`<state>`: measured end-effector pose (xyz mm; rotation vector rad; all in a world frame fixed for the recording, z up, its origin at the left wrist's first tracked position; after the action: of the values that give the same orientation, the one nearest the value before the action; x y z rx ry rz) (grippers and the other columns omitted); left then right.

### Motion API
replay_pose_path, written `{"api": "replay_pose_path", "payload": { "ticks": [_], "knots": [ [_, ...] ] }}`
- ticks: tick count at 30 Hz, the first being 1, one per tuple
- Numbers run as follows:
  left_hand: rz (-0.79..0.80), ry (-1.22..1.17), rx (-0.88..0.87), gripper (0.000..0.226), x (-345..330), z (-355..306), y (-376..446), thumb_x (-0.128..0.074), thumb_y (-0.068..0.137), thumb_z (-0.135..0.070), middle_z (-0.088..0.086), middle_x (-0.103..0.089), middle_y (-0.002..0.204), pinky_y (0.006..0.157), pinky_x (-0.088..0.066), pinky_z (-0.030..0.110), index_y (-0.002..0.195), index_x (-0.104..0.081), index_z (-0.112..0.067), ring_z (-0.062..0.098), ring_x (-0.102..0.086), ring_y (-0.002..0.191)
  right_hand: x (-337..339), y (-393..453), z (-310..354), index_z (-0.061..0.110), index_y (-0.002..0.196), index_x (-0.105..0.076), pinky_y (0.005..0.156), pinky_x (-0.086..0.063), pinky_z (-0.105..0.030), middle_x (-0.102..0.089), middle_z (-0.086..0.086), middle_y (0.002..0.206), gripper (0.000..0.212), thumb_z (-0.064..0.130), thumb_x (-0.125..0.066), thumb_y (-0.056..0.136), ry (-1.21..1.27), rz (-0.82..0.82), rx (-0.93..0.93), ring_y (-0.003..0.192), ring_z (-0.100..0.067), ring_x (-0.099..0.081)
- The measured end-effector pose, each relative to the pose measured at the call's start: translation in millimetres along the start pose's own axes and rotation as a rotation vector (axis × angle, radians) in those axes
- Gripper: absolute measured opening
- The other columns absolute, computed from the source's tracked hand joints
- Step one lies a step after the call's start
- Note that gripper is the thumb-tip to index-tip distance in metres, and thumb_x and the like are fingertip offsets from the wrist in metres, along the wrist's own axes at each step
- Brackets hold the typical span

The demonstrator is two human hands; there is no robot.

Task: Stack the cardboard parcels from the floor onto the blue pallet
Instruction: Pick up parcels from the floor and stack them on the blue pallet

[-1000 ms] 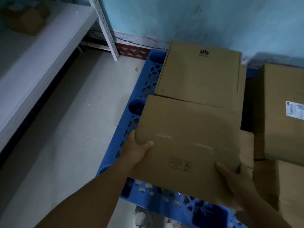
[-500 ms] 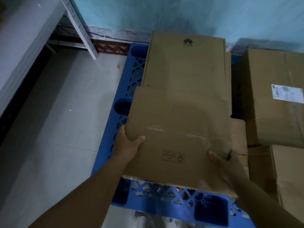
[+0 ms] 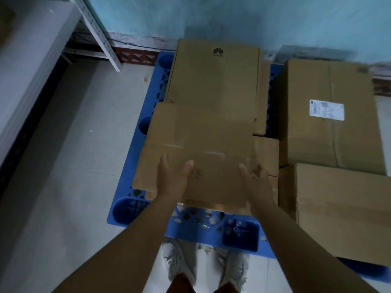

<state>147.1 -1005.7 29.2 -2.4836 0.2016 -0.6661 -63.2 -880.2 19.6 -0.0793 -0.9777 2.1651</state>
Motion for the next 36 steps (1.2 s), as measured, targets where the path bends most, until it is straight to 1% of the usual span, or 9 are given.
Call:
{"api": "replay_pose_path", "payload": {
  "ticks": [2, 6, 10, 13, 17, 19, 23, 32, 36],
  "knots": [
    [0.025, -0.064, 0.002, 0.079, -13, -18, -28, -0.067, 0.086, -0.039, 0.000, -0.034, 0.153, 0.105, -0.036, 0.031, 0.150, -0.026, -0.017, 0.018, -0.039, 0.135, 16, -17, 11, 0.022, 0.151, -0.020, 0.094, -0.046, -0.039, -0.039, -0.004, 0.147, 0.078, 0.046, -0.060, 0.089, -0.004, -0.012, 0.003, 0.119, -0.019, -0.048],
    [0.094, -0.143, 0.023, 0.068, -38, -49, -79, -0.065, 0.087, -0.040, 0.001, -0.047, 0.144, 0.104, -0.041, 0.035, 0.145, -0.038, -0.018, 0.016, -0.049, 0.125, 57, -50, 38, 0.023, 0.151, -0.020, 0.101, -0.042, -0.040, -0.037, -0.003, 0.150, 0.071, 0.046, -0.054, 0.092, 0.019, -0.021, 0.021, 0.130, -0.022, -0.043],
    [0.193, -0.174, 0.004, 0.064, -59, -87, -123, -0.062, 0.089, -0.038, 0.000, -0.049, 0.142, 0.102, -0.043, 0.036, 0.146, -0.038, -0.021, 0.016, -0.051, 0.123, 99, -76, 61, 0.022, 0.150, -0.025, 0.099, -0.045, -0.041, -0.042, -0.002, 0.147, 0.066, 0.048, -0.049, 0.094, 0.038, -0.079, 0.041, 0.126, -0.020, -0.047],
    [0.269, -0.132, -0.046, 0.063, -73, -116, -150, -0.059, 0.092, -0.039, 0.000, -0.045, 0.145, 0.104, -0.041, 0.035, 0.147, -0.034, -0.023, 0.016, -0.048, 0.126, 124, -96, 74, 0.021, 0.149, -0.026, 0.086, -0.046, -0.030, -0.042, -0.002, 0.146, 0.064, 0.048, -0.047, 0.095, 0.090, -0.132, 0.045, 0.127, -0.021, -0.046],
    [0.359, -0.041, -0.131, 0.059, -85, -149, -183, -0.053, 0.095, -0.039, 0.001, -0.045, 0.146, 0.094, -0.038, 0.027, 0.148, -0.033, -0.024, 0.017, -0.046, 0.128, 156, -127, 86, 0.021, 0.149, -0.026, 0.098, -0.039, -0.033, -0.041, -0.002, 0.147, 0.062, 0.047, -0.045, 0.096, 0.195, -0.212, 0.065, 0.128, -0.021, -0.044],
    [0.415, 0.007, -0.168, 0.058, -90, -160, -201, -0.052, 0.095, -0.041, -0.001, -0.045, 0.146, 0.095, -0.038, 0.028, 0.148, -0.033, -0.025, 0.017, -0.046, 0.128, 173, -145, 88, 0.019, 0.150, -0.024, 0.094, -0.034, -0.028, -0.040, 0.000, 0.147, 0.062, 0.045, -0.044, 0.097, 0.234, -0.266, 0.066, 0.129, -0.020, -0.042],
    [0.574, 0.033, -0.208, 0.061, -103, -174, -240, -0.053, 0.094, -0.042, -0.001, -0.046, 0.145, 0.096, -0.035, 0.028, 0.149, -0.031, -0.025, 0.015, -0.045, 0.127, 203, -182, 77, 0.021, 0.152, -0.022, 0.092, -0.031, -0.028, -0.039, -0.002, 0.149, 0.063, 0.045, -0.042, 0.098, 0.333, -0.375, 0.054, 0.130, -0.021, -0.041],
    [0.876, 0.206, -0.382, 0.061, -146, -176, -348, -0.051, 0.094, -0.046, 0.000, -0.045, 0.144, 0.093, -0.037, 0.027, 0.147, -0.034, -0.020, 0.011, -0.046, 0.121, 274, -268, 23, 0.029, 0.151, -0.023, 0.107, -0.032, -0.041, -0.036, 0.001, 0.151, 0.065, 0.057, -0.038, 0.095, 0.559, -0.612, -0.015, 0.134, -0.023, -0.041],
    [0.978, 0.274, -0.428, 0.062, -175, -163, -405, -0.053, 0.092, -0.049, 0.000, -0.048, 0.143, 0.092, -0.037, 0.027, 0.144, -0.039, -0.018, 0.012, -0.047, 0.120, 318, -307, -11, 0.025, 0.150, -0.026, 0.102, -0.032, -0.035, -0.035, 0.000, 0.151, 0.060, 0.052, -0.037, 0.097, 0.643, -0.721, -0.030, 0.133, -0.022, -0.039]
  ]
}}
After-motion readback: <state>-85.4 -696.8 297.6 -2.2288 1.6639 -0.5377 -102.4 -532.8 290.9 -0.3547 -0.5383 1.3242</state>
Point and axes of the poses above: each hand's wrist, its own y-axis towards the middle knuckle, its own x-axis out of the back of the hand, z = x × y, the point moved 8 cm from there along y, towards the middle knuckle
